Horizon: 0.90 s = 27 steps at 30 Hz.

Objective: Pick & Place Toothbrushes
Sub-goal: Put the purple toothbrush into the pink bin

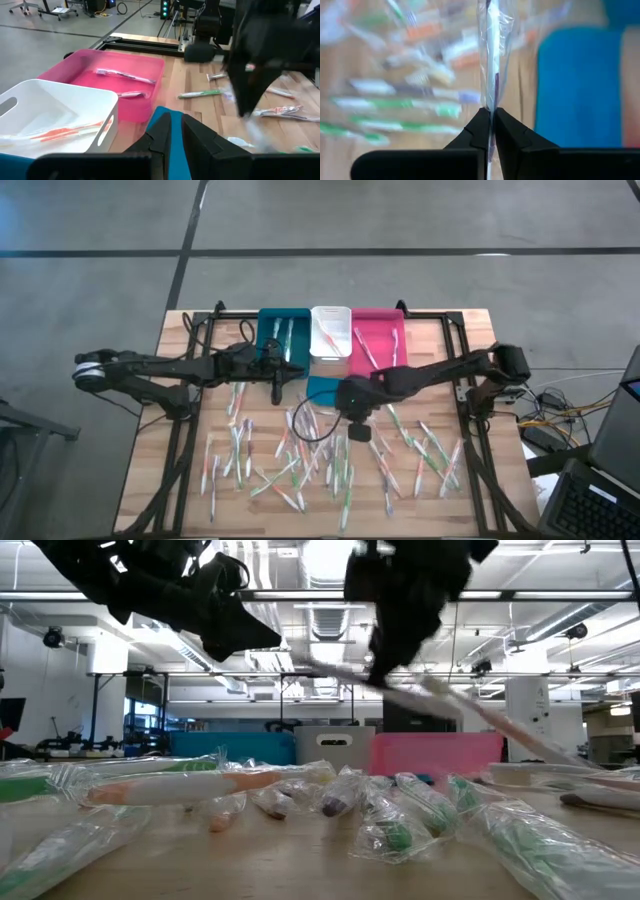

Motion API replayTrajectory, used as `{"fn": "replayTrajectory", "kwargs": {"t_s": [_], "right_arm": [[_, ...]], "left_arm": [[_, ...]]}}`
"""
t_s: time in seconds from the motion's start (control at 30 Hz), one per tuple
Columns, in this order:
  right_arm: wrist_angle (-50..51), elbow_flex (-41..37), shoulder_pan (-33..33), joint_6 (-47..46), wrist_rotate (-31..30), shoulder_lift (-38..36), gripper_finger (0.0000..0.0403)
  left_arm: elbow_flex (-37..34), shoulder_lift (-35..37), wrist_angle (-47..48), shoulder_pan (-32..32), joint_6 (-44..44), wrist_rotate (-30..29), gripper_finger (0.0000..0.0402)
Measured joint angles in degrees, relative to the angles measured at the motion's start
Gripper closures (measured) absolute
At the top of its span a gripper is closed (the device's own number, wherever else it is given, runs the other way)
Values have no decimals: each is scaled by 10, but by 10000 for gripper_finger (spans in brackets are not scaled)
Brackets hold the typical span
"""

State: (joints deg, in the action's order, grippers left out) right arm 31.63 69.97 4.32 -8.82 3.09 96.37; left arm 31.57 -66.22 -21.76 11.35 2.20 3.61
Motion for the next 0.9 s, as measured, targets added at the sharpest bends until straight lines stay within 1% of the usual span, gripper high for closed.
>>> {"fn": "replayTrajectory", "kwargs": {"t_s": [0.1, 0.27, 0.33, 0.4, 0.5, 0.63, 0.73, 0.8, 0.9], "right_arm": [[-37, 0, 0, 40, -7, -43, 390], [-51, 0, -1, 126, -56, -108, 389], [-38, 0, -3, 184, -66, -133, 390], [-15, 0, -3, 269, -82, -156, 390], [42, 0, -2, 402, -132, -183, 389], [120, 0, -5, 568, -225, -211, 390], [172, 0, -13, 655, -295, -225, 389], [199, -2, -24, 716, -327, -231, 389], [205, -2, -49, 791, -362, -232, 392]], "left_arm": [[0, 0, 3, 0, 0, 0, 351], [0, 0, 9, 0, 0, 0, 351], [0, 0, 9, 0, 0, 0, 351], [0, 0, 9, 0, 0, 0, 351], [0, 0, 10, 0, 0, 0, 351], [0, 0, 10, 0, 0, 0, 351], [0, 0, 10, 0, 0, 0, 351], [0, 0, 10, 0, 0, 0, 351], [0, 0, 9, 0, 0, 0, 351]]}}
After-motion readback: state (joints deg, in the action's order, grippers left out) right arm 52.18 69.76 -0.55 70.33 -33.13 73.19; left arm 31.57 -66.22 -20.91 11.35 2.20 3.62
